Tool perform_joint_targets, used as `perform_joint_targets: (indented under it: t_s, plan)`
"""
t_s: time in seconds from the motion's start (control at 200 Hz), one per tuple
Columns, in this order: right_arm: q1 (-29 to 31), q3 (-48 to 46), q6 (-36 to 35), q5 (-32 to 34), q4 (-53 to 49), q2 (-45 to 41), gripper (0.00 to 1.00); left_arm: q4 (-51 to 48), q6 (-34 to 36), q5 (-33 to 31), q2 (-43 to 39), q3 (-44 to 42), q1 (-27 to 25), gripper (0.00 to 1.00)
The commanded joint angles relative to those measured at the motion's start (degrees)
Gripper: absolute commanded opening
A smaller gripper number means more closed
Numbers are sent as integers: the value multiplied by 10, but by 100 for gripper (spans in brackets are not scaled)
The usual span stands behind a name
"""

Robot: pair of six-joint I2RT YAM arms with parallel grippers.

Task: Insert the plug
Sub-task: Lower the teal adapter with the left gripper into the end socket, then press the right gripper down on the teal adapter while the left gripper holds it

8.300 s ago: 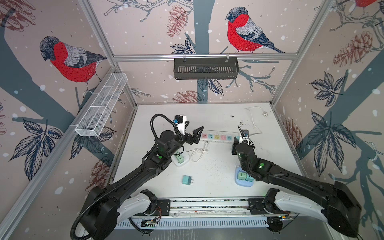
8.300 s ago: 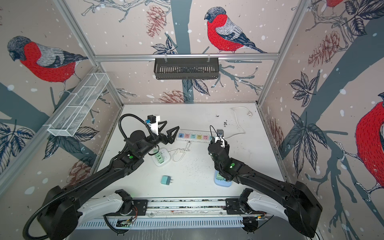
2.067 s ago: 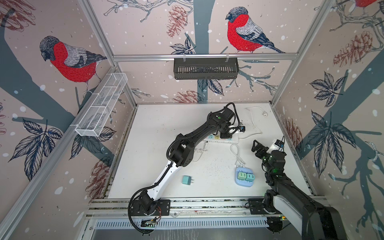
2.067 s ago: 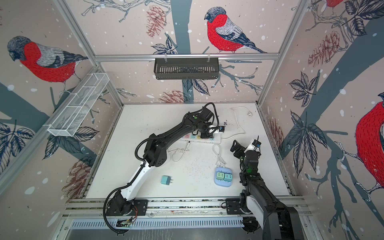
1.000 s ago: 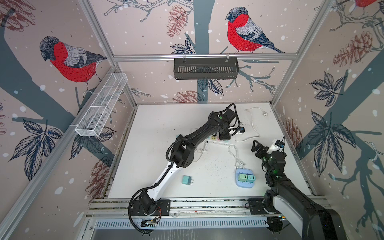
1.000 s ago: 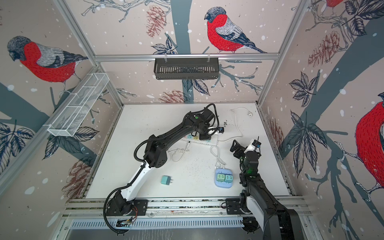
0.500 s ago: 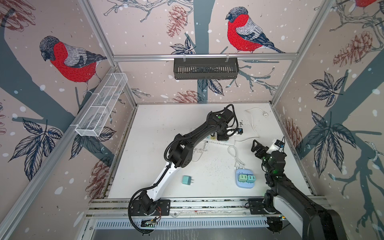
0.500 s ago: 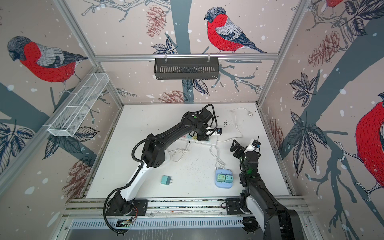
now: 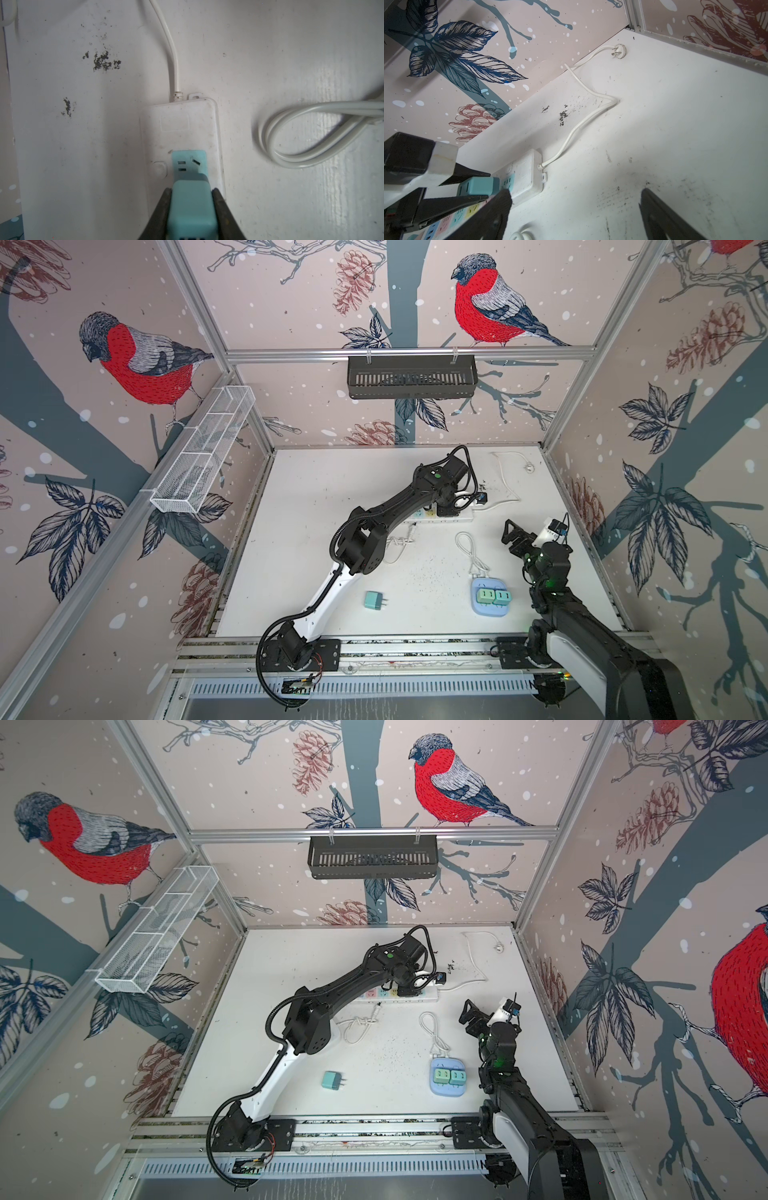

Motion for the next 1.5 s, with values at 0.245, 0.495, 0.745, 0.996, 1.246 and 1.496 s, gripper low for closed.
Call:
perform_joint_targets:
  t_s: [0.245, 0.495, 0.745, 0.996, 1.246, 1.496]
  plan:
    - [-12, 125, 8, -36, 34, 177, 79, 90, -55, 59, -49, -13, 1, 0]
    - [-7, 317, 29, -191, 65, 470, 62, 70, -50, 33, -37, -13, 5, 0]
    - [26, 413, 15, -193, 18, 553, 60, 49, -50, 58, -33, -15, 16, 0]
    - [64, 446, 16, -171, -2, 590, 60, 28, -49, 76, -21, -14, 15, 0]
    - [79, 450, 22, -170, 7, 608, 59, -1, -50, 65, -12, -12, 12, 0]
    - [101, 438, 33, -181, 37, 618, 58, -10, -46, 48, -5, -11, 8, 0]
